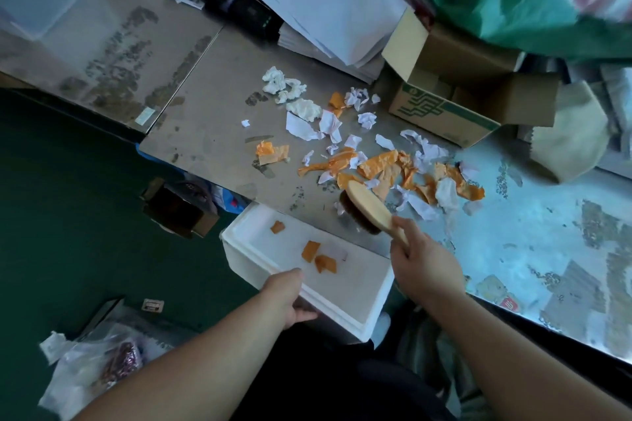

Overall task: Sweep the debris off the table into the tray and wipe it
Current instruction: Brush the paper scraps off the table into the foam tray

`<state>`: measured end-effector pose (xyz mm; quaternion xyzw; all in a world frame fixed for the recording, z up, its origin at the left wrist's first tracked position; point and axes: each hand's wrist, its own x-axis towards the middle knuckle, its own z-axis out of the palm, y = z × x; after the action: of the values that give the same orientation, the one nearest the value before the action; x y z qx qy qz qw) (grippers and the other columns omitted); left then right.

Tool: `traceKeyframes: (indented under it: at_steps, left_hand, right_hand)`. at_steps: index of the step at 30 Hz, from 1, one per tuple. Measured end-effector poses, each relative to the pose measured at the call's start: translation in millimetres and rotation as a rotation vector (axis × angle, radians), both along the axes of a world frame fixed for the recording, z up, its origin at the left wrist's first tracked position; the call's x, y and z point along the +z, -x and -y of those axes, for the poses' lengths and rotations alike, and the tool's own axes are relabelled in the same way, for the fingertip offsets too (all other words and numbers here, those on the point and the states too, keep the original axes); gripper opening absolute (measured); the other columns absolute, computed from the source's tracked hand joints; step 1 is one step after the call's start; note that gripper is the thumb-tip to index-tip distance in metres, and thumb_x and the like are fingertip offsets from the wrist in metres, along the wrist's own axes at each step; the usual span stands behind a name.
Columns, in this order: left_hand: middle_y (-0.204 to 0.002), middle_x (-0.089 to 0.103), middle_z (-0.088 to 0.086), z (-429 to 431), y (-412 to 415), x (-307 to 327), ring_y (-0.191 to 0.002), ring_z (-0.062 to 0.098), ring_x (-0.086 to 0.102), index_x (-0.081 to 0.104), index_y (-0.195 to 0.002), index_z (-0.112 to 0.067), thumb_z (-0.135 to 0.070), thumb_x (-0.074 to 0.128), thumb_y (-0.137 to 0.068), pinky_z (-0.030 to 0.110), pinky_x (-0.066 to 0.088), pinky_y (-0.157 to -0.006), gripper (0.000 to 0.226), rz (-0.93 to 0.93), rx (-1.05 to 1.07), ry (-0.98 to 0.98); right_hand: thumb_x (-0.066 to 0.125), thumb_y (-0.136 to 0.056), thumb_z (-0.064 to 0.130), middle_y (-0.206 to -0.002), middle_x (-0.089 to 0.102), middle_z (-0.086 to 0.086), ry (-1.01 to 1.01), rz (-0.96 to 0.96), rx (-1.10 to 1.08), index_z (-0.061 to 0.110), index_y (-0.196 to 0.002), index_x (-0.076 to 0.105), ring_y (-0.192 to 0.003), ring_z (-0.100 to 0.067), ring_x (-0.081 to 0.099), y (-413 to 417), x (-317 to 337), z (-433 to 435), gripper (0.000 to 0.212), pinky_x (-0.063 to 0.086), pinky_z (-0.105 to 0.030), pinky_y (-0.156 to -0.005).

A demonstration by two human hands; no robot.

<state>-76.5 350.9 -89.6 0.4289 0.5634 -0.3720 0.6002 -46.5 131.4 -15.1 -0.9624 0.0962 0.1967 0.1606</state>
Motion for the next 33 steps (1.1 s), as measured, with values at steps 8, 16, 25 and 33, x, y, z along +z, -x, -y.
traceKeyframes:
  at_steps: [8,16,25,33]
  left_hand:
    - [-0.1,0.068,0.02,15,7,6,-0.104,0.043,0.066,0.059,-0.1,-0.005,-0.008,0.053,-0.097,0.068,0.054,-0.09,0.008,-0.022,0.032,0.014]
    - [-0.1,0.066,0.02,45,14,8,-0.092,0.041,0.068,0.056,-0.099,-0.006,-0.012,0.054,-0.099,0.058,0.058,-0.08,0.006,-0.057,0.002,-0.015]
    - [-0.105,0.066,0.023,102,15,11,-0.106,0.043,0.066,0.055,-0.105,-0.004,-0.008,0.055,-0.098,0.066,0.056,-0.09,0.009,-0.078,0.006,-0.009]
    - [-0.117,0.061,0.026,128,18,2,-0.104,0.043,0.062,0.053,-0.115,-0.004,-0.01,0.056,-0.096,0.066,0.059,-0.077,0.02,-0.095,0.044,-0.069]
  right_hand:
    - [0.038,-0.1,0.036,-0.093,0.06,0.006,0.039,-0.099,0.196,0.046,-0.132,0.037,-0.075,-0.023,0.06,-9,-13,-2,0.034,0.056,-0.038,-0.065]
    - [0.042,-0.097,0.036,-0.093,0.065,0.009,-0.078,-0.198,0.238,0.047,-0.13,0.04,-0.075,-0.021,0.063,41,-19,39,0.034,0.054,-0.04,-0.065]
    - [0.043,-0.099,0.036,-0.099,0.069,-0.002,-0.054,0.004,-0.082,0.047,-0.135,0.039,-0.08,-0.03,0.064,19,-7,130,0.038,0.053,-0.04,-0.069]
    - [0.038,-0.099,0.035,-0.115,0.068,0.003,-0.011,-0.152,0.112,0.047,-0.137,0.035,-0.094,-0.028,0.065,26,-17,153,0.04,0.05,-0.036,-0.07]
